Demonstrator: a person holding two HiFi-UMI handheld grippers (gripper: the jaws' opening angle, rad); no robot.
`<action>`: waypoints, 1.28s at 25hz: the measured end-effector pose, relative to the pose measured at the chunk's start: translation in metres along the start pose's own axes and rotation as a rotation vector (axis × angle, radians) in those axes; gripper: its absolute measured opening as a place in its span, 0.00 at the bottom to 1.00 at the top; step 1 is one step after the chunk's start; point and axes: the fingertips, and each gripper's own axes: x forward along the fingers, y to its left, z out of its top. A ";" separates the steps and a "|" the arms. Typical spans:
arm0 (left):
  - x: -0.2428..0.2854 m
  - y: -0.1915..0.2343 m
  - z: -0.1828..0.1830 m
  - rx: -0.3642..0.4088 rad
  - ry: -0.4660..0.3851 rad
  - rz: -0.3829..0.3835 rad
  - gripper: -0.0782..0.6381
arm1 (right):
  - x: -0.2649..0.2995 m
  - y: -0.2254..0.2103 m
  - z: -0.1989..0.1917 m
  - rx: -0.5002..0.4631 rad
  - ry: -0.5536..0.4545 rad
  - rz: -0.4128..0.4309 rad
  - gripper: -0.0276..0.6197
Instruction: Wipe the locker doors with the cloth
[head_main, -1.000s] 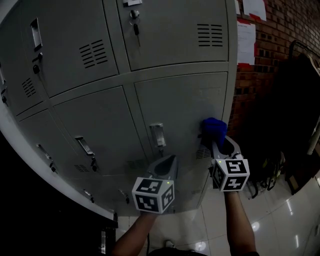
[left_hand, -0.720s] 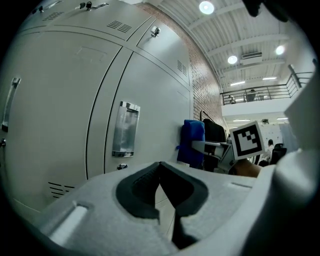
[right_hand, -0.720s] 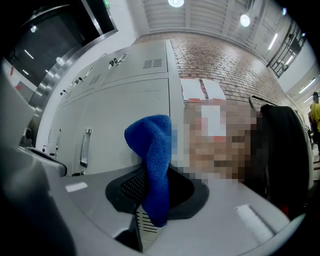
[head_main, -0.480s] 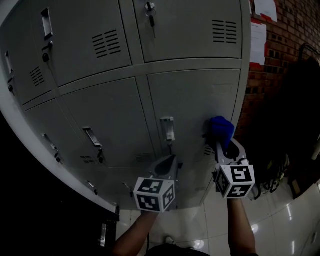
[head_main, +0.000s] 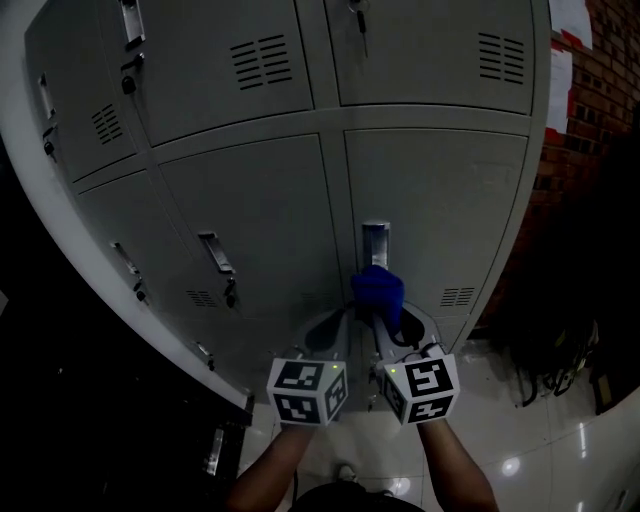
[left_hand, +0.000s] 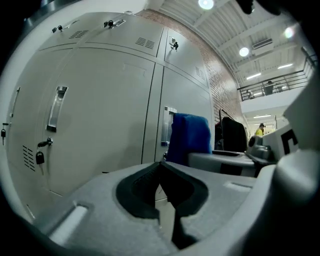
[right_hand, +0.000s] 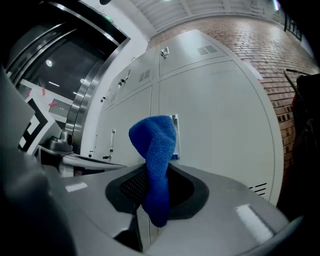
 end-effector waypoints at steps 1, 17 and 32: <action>-0.002 0.003 -0.002 -0.001 0.004 0.006 0.11 | 0.004 0.005 -0.003 -0.003 0.006 0.009 0.17; 0.007 -0.016 -0.012 -0.002 0.035 -0.050 0.11 | 0.000 -0.021 -0.013 0.007 -0.007 -0.006 0.17; 0.035 -0.067 -0.017 0.013 0.056 -0.165 0.11 | -0.046 -0.146 -0.025 0.025 0.029 -0.266 0.17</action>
